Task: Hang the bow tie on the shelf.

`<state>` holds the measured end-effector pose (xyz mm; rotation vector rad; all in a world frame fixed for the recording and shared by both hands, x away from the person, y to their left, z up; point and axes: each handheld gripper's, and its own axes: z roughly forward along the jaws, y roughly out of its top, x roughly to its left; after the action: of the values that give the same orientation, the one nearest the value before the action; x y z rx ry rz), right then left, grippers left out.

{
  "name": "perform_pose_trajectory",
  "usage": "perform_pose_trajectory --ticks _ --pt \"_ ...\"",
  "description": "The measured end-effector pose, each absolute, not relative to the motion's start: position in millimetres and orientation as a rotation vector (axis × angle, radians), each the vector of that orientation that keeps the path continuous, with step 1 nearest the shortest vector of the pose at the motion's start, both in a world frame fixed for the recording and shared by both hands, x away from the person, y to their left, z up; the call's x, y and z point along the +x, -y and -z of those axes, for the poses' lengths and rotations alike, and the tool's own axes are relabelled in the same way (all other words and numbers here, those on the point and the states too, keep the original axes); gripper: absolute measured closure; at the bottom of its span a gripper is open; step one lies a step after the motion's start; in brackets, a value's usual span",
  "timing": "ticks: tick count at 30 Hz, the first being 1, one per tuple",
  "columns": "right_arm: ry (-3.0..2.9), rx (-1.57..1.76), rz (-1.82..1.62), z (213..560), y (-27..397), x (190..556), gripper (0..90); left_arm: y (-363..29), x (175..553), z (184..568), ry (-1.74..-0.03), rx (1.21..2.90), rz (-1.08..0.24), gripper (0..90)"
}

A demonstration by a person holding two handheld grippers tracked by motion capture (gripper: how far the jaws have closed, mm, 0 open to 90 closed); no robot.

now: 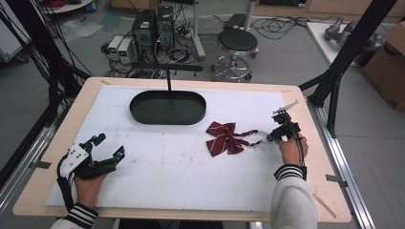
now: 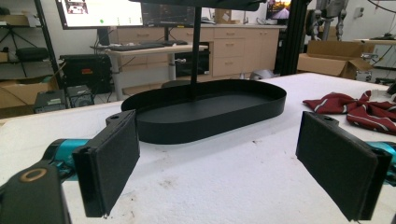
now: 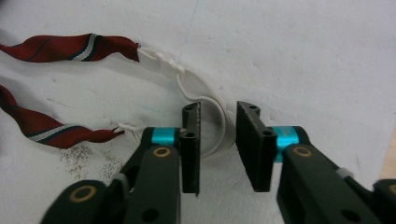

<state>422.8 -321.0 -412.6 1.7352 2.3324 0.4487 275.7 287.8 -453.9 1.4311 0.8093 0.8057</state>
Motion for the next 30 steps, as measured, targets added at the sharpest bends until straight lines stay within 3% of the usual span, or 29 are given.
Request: perform_pose_trajectory --ticks 7,30 --pt "-2.340 1.717 -0.429 412 316 423 86.9 -288 276 454 -0.809 1.431 -0.805 13.9" --pt "-2.193 1.350 -0.756 370 292 405 87.4 -288 276 454 -0.809 1.434 -0.807 13.9"
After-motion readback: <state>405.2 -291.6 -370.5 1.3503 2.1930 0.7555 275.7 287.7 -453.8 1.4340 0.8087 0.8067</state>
